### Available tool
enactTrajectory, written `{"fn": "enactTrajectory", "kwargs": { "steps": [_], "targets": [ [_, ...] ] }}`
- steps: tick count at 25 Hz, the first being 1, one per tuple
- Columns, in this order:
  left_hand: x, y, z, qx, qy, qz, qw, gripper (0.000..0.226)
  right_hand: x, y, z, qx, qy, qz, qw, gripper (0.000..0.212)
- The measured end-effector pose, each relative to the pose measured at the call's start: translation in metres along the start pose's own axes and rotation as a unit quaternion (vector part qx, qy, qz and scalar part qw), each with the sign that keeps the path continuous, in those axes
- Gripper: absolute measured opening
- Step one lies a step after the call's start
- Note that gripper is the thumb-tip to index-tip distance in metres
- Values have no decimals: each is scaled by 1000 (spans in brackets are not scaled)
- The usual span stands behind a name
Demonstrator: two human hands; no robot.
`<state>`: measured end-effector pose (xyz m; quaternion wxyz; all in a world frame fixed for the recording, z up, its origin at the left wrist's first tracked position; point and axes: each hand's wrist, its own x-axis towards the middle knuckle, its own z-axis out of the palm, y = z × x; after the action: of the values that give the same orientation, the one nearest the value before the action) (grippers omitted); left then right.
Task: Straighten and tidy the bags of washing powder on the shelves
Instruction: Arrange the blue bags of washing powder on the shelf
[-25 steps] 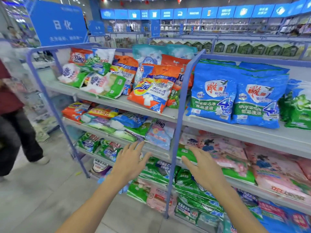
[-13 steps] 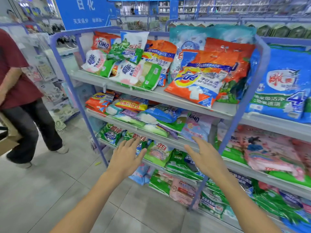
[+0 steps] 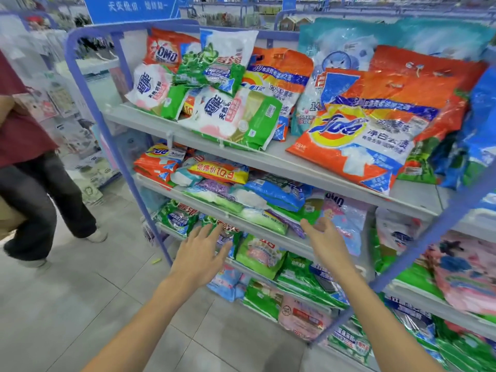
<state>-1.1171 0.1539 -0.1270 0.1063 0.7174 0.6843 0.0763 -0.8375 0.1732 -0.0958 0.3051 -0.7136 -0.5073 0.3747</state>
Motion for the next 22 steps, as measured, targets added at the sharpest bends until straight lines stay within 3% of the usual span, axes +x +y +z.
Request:
{"fn": "enactTrajectory", "kwargs": {
  "steps": [3, 4, 9, 10, 13, 17, 19, 22],
  "targets": [
    [33, -5, 5, 2, -10, -12, 1000, 67, 51, -20, 3, 79, 5, 56, 995, 46],
    [43, -6, 5, 7, -13, -16, 1000, 67, 67, -28, 5, 100, 3, 59, 993, 46],
    [91, -10, 13, -10, -25, -9, 1000, 67, 153, -5, 34, 216, 20, 82, 973, 88],
    [100, -11, 15, -15, -27, -3, 999, 66, 149, -14, 36, 220, 30, 86, 971, 90],
    [125, -10, 23, -32, -34, 10, 999, 63, 158, -16, 53, 238, 42, 139, 960, 59],
    [148, -8, 40, -74, -20, 30, 997, 59, 179, -6, 75, 236, 66, 151, 958, 87],
    [152, -7, 51, -100, -19, 36, 994, 59, 182, 5, 82, 243, 73, 138, 957, 77],
    [153, -1, 61, -218, -23, 11, 976, 61, 178, 22, 87, 331, 25, 151, 931, 102]
  ]
}}
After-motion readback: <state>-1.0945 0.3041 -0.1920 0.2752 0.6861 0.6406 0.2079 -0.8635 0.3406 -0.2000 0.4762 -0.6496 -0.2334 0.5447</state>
